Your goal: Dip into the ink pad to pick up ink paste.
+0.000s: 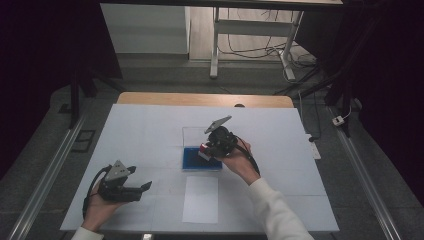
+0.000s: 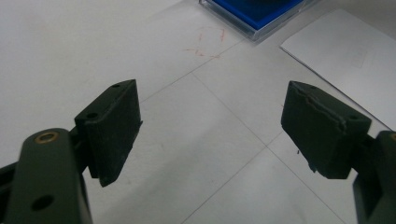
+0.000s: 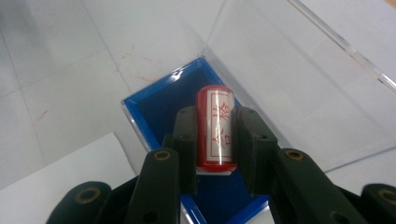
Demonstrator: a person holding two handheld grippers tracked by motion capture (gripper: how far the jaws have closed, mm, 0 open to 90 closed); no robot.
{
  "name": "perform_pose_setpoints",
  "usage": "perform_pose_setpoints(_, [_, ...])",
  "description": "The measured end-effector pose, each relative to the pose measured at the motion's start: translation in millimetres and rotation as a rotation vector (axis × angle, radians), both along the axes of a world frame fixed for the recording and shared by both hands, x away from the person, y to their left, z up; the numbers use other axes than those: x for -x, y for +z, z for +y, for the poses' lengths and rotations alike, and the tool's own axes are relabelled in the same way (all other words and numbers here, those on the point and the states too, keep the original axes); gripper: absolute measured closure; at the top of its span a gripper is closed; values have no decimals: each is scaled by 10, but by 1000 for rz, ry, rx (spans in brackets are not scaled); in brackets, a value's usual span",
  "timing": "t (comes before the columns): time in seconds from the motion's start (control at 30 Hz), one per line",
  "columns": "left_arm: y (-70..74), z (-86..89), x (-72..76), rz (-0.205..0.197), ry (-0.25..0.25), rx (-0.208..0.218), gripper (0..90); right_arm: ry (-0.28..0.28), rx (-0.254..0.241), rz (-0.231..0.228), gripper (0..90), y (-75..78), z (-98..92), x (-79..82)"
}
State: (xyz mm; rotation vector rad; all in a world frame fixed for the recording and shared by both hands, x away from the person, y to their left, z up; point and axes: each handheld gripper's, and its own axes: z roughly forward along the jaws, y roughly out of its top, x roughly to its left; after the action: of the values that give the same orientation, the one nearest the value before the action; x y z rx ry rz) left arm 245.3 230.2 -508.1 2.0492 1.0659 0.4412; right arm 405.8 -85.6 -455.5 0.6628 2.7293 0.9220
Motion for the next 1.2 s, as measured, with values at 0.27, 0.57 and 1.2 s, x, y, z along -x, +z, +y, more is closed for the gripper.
perform_pose_setpoints(0.27, [-6,16,-5,4,1,1,204,10,15,-11,707,-20,34,-10])
perform_pose_setpoints(0.57, [-7,18,-8,4,0,0,205,9,60,4,707,-109,77,-43])
perform_pose_setpoints(1.2, [-3,-2,7,5,1,-8,204,1,146,2,710,-176,170,-25])
